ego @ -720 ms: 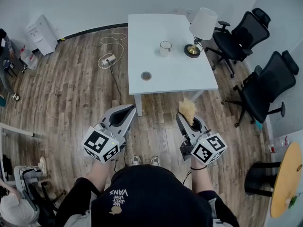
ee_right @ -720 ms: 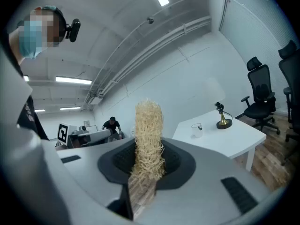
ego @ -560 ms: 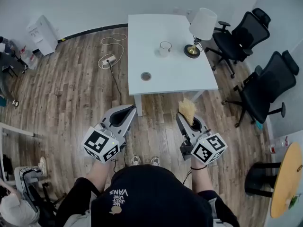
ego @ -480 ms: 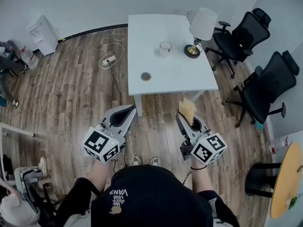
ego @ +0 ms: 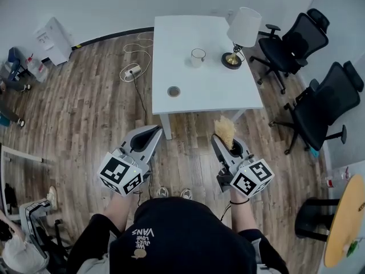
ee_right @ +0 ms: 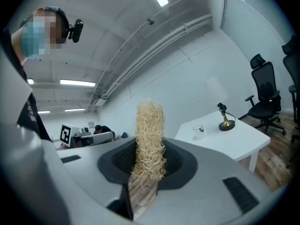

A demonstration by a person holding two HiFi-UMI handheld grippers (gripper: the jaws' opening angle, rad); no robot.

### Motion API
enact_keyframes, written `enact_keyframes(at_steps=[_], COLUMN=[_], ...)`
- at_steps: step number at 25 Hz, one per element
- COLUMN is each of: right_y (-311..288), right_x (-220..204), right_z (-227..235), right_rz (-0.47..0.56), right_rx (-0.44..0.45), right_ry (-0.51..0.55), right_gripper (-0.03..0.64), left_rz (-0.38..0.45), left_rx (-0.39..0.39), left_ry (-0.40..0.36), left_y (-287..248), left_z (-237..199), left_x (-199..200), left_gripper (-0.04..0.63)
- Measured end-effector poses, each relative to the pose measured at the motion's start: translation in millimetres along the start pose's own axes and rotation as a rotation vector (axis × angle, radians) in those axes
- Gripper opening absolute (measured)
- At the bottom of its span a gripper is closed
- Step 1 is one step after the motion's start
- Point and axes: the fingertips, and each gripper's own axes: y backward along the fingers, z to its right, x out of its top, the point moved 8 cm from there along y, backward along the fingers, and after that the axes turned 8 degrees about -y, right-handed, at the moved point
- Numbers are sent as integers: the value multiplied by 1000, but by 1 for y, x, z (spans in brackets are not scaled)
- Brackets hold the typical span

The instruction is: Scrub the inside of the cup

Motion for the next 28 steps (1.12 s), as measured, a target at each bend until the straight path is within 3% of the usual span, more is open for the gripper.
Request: enact_keyframes(at_steps=[12, 22, 28], right_y=[-10, -88, -126], right_x=[1, 26, 40], right_z=[38, 53, 53], right_rz=[-19, 27, 68], right_rx=[21, -44, -103], right_ry=[-41, -26, -18], right_gripper=[94, 94, 94], left_rz=[-13, 1, 12], left_rx=[42, -9, -91], left_ry=[-4, -5, -29], left_y=[-27, -64, -90], left_z=[-15, -103, -152], left_x=[-5, -9, -1], left_gripper=[11, 11, 11])
